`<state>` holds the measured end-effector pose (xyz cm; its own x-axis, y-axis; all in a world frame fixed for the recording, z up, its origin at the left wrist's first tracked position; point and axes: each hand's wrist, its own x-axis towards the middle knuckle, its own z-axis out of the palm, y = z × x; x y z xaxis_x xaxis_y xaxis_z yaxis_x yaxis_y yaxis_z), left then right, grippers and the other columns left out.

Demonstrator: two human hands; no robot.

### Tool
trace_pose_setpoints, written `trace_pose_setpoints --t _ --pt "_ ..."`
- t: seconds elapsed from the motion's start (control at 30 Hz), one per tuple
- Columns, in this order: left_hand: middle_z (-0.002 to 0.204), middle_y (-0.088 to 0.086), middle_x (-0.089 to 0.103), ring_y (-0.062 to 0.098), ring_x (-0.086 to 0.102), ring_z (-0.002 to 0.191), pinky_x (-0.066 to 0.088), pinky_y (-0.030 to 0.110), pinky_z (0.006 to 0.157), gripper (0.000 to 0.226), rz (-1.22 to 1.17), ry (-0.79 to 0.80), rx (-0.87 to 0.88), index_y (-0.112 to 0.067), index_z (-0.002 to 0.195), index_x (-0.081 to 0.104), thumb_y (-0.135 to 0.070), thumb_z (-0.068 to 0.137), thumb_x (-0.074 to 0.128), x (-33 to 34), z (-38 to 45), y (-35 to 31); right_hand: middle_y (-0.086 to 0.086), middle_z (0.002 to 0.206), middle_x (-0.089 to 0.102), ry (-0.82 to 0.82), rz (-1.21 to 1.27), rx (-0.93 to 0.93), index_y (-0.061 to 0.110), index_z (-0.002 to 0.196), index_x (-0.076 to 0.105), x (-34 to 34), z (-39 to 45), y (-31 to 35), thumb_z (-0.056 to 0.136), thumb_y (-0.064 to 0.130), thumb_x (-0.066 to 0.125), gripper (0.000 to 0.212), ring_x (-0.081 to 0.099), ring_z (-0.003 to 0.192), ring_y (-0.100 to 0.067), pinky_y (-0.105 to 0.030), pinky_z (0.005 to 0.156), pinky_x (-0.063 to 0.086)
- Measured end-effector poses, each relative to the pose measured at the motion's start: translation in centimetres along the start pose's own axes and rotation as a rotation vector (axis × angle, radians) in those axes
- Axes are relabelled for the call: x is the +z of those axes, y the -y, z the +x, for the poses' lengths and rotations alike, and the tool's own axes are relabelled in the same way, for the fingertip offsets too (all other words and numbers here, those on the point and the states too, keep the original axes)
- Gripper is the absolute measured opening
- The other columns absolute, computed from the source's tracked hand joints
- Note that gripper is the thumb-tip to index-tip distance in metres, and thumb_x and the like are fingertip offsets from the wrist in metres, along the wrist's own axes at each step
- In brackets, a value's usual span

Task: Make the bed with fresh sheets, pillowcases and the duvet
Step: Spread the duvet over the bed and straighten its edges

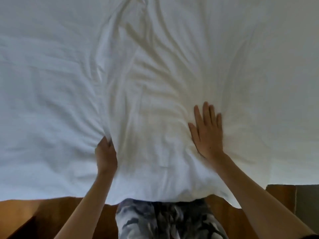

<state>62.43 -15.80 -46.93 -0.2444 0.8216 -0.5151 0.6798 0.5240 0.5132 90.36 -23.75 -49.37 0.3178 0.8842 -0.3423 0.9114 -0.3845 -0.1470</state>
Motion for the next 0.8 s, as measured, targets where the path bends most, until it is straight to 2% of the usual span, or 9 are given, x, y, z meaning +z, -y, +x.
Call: trace_pose_setpoints --t 0.07,0.17,0.27,0.33,0.43,0.5,0.57,0.67,0.8 --pt "0.06 0.007 0.047 0.026 0.045 0.059 0.028 0.035 0.051 0.038 0.048 -0.118 -0.04 -0.001 0.073 0.05 -0.021 0.103 0.038 0.3 -3.6 2.0 -0.017 0.157 0.018 0.003 -0.02 -0.02 0.017 0.151 0.017 0.8 -3.3 -1.1 0.099 0.046 0.016 0.06 0.016 0.144 -0.035 -0.051 0.116 0.012" --pt "0.068 0.015 0.05 0.028 0.045 0.063 0.029 0.035 0.058 0.044 0.065 -0.256 0.008 0.002 0.073 0.05 -0.026 0.104 0.035 -1.4 -4.7 3.2 -0.016 0.157 0.02 -0.003 -0.075 -0.024 0.016 0.15 0.024 1.5 -7.5 -3.8 0.098 0.043 0.02 0.058 0.016 0.144 -0.036 -0.052 0.115 0.008" --pt "0.073 0.019 0.053 0.03 0.047 0.066 0.031 0.037 0.059 0.045 0.171 -0.231 0.077 0.003 0.074 0.052 -0.024 0.104 0.034 -3.6 -3.8 5.2 -0.014 0.157 0.019 -0.024 -0.13 0.022 0.014 0.149 0.028 2.2 -10.8 -7.9 0.099 0.042 0.021 0.057 0.016 0.145 -0.034 -0.055 0.115 0.011" --pt "0.077 0.029 0.058 0.038 0.052 0.07 0.034 0.04 0.061 0.043 0.247 -0.197 0.058 0.005 0.076 0.056 -0.019 0.104 0.034 -4.5 -2.8 6.9 -0.015 0.158 0.015 -0.064 -0.132 0.126 0.013 0.15 0.024 2.8 -12.9 -10.6 0.1 0.041 0.022 0.058 0.013 0.145 -0.033 -0.055 0.115 0.011" --pt "0.074 0.032 0.056 0.04 0.051 0.067 0.029 0.037 0.056 0.038 0.311 -0.2 0.018 0.005 0.071 0.054 -0.011 0.1 0.035 -4.8 -2.9 9.6 -0.017 0.158 0.013 -0.187 0.035 0.362 0.015 0.152 0.016 3.7 -15.0 -12.1 0.101 0.044 0.027 0.059 0.014 0.145 -0.035 -0.055 0.113 0.016" --pt "0.066 0.021 0.051 0.032 0.043 0.061 0.024 0.037 0.054 0.043 0.28 -0.197 0.019 0.004 0.071 0.05 -0.019 0.102 0.032 -4.5 -4.6 10.2 -0.017 0.156 0.02 -0.247 0.286 0.575 0.016 0.152 0.014 4.4 -16.5 -12.1 0.099 0.048 0.031 0.064 0.023 0.141 -0.036 -0.053 0.11 0.027" --pt "0.067 0.016 0.05 0.029 0.042 0.062 0.028 0.035 0.056 0.045 0.217 -0.184 0.043 0.002 0.075 0.051 -0.026 0.104 0.031 -3.5 -6.4 10.0 -0.018 0.148 0.033 -0.268 0.419 0.73 0.012 0.15 0.017 4.7 -18.0 -11.7 0.096 0.049 0.036 0.069 0.036 0.133 -0.036 -0.05 0.105 0.035" --pt "0.073 0.014 0.053 0.027 0.045 0.065 0.029 0.033 0.058 0.039 0.12 -0.203 0.027 0.0 0.083 0.055 -0.028 0.103 0.036 -1.8 -8.5 10.9 -0.011 0.14 0.044 -0.244 0.491 0.83 0.013 0.146 0.026 5.0 -21.2 -11.3 0.093 0.048 0.048 0.067 0.047 0.122 -0.032 -0.045 0.097 0.042" --pt "0.073 0.012 0.05 0.024 0.043 0.066 0.023 0.029 0.058 0.034 0.098 -0.264 0.002 -0.004 0.081 0.052 -0.026 0.102 0.038 -0.7 -10.0 10.9 0.005 0.11 0.052 -0.19 0.68 0.894 0.015 0.134 0.041 5.0 -23.7 -11.2 0.092 0.04 0.058 0.052 0.055 0.096 -0.019 -0.033 0.075 0.051"
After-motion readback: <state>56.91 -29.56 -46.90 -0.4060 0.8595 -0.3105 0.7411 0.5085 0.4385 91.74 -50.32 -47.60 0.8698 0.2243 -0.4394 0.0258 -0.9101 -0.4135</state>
